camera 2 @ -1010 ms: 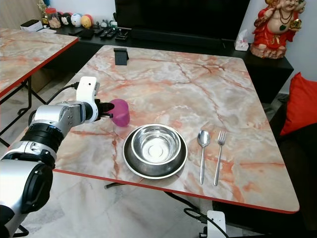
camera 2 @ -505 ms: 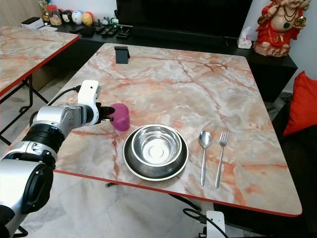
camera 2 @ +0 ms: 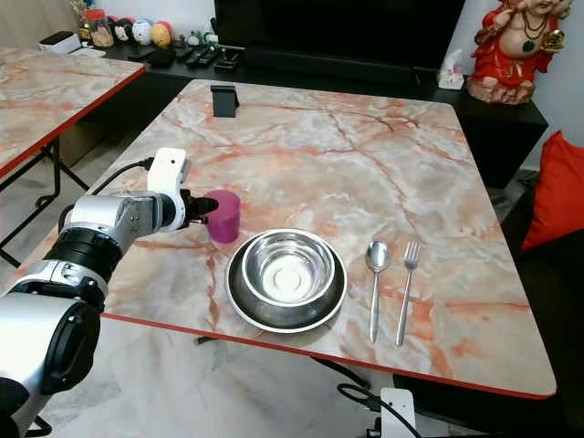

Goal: Setting the table

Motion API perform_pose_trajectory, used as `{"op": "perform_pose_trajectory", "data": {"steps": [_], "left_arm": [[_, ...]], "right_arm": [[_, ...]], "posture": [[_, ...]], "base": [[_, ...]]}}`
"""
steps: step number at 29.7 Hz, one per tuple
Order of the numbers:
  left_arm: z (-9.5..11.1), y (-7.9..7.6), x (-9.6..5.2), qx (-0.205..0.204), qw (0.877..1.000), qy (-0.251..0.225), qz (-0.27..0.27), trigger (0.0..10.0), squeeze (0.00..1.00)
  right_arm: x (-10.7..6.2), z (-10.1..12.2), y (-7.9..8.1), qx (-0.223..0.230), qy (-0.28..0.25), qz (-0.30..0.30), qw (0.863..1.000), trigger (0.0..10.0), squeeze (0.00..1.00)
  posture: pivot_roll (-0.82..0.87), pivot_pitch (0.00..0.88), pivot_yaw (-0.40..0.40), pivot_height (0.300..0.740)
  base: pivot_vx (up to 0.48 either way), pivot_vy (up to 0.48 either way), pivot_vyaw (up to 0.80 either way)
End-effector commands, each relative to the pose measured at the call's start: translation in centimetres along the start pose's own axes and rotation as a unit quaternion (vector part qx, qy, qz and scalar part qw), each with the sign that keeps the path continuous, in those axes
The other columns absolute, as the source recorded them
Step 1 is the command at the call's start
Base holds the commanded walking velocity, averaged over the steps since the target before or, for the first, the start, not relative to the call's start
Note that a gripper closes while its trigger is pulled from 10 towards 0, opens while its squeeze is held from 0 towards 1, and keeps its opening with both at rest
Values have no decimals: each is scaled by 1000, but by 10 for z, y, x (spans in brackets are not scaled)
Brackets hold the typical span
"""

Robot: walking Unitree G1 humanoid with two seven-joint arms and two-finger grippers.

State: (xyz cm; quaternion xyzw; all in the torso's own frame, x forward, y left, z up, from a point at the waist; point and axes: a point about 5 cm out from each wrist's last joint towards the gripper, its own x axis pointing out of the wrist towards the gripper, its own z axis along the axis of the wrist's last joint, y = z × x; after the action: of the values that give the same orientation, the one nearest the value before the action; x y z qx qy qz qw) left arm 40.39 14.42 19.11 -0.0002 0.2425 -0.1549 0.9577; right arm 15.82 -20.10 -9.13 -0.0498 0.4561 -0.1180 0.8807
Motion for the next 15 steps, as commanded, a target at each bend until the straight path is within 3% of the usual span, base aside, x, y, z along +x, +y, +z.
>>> {"op": "perform_pose_trajectory", "data": {"steps": [1, 7, 10, 12, 15], "left_arm": [[11, -4, -2, 16, 1000, -20, -3, 10000, 0], [25, -6, -6, 48, 997, -61, 1, 10000, 0], [34, -9, -9, 65, 992, -105, 4, 10000, 0], [52, -7, -19, 87, 976, -196, 27, 10000, 0], [57, -5, -32, 107, 954, -275, 45, 10000, 0]], "right_arm": [[-1, -5, -2, -1, 10, -1, 1000, 10000, 0], [-2, -11, -2, -5, 19, 2, 1000, 10000, 0], [-2, -11, -4, -5, 20, 2, 1000, 10000, 0], [-2, -12, -6, -3, 21, 1, 1000, 10000, 0], [-2, -12, -7, -3, 22, 0, 1000, 10000, 0]], "posture": [[124, 0, -42, 724], [128, 0, -46, 724], [126, 0, -48, 724], [124, 0, -49, 724], [125, 0, -53, 724]], "base": [[0, 0, 0], [0, 0, 0], [0, 0, 0], [0, 0, 0], [0, 0, 0]]}}
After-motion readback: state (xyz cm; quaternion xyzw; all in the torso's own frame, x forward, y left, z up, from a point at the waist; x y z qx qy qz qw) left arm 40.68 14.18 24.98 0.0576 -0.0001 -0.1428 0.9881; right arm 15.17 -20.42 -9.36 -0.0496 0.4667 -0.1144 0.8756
